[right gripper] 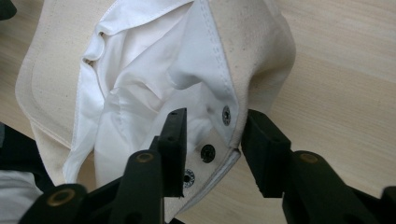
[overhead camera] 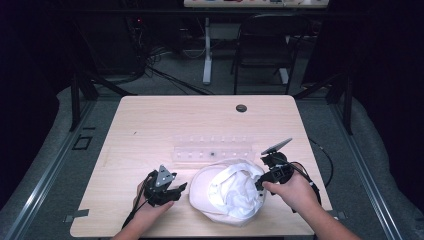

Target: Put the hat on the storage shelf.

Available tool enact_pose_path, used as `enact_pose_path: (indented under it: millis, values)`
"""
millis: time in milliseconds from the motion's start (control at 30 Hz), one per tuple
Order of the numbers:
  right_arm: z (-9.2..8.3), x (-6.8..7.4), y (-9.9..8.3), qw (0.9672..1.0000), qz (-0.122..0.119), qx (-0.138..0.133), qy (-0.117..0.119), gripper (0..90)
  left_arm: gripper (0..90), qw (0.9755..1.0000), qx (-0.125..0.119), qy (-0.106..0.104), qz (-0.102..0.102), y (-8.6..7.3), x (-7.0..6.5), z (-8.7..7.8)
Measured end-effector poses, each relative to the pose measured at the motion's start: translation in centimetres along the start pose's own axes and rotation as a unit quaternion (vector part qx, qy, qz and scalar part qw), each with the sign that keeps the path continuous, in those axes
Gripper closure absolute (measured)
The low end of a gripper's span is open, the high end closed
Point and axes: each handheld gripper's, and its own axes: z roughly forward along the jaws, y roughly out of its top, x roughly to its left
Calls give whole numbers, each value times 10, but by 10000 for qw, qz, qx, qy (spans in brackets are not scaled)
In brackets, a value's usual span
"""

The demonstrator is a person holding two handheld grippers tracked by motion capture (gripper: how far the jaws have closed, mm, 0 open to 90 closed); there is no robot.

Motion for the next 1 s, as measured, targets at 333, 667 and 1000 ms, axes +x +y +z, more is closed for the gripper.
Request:
enact_pose_path:
  millis: [333,667,1000]
  values:
    - [12,-17,-2,9964,526,79,661,554,459,10000,9,14,16,0,1,0]
    - [12,-9,-1,9971,498,34,566,733,459,10000,10,8,7,0,1,-1]
    - [-1,-1,0,9987,255,12,452,811,459,10000,19,26,22,0,1,-1]
